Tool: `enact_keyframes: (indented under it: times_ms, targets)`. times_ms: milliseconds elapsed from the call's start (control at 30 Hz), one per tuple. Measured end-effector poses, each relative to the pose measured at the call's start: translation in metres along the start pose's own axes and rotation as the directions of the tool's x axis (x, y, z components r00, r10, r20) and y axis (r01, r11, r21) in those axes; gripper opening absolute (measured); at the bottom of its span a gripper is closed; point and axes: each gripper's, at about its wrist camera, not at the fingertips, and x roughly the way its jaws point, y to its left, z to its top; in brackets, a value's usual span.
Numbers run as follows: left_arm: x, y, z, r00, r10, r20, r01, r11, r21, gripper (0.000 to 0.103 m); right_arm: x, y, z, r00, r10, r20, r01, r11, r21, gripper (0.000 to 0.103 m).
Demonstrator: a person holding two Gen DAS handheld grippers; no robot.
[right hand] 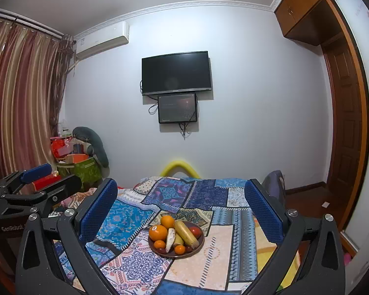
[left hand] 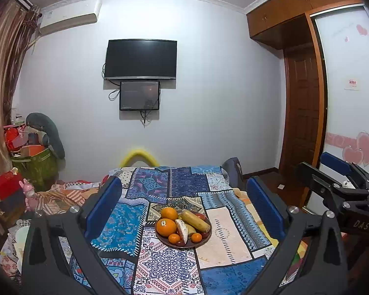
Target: Organize fruits
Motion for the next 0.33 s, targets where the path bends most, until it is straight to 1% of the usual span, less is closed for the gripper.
enact_keyframes:
  times_ms: [333]
  targets:
    - [0.0032, -0.0011, -0.0012, 1.0, -0.014, -0.011, 0.014, 1.0, -0.002, 0.103, 0.0027, -0.0015, -0.0001, 1.0, -0.002, -0.01, 0.002, 1.0, -0.001, 0.103]
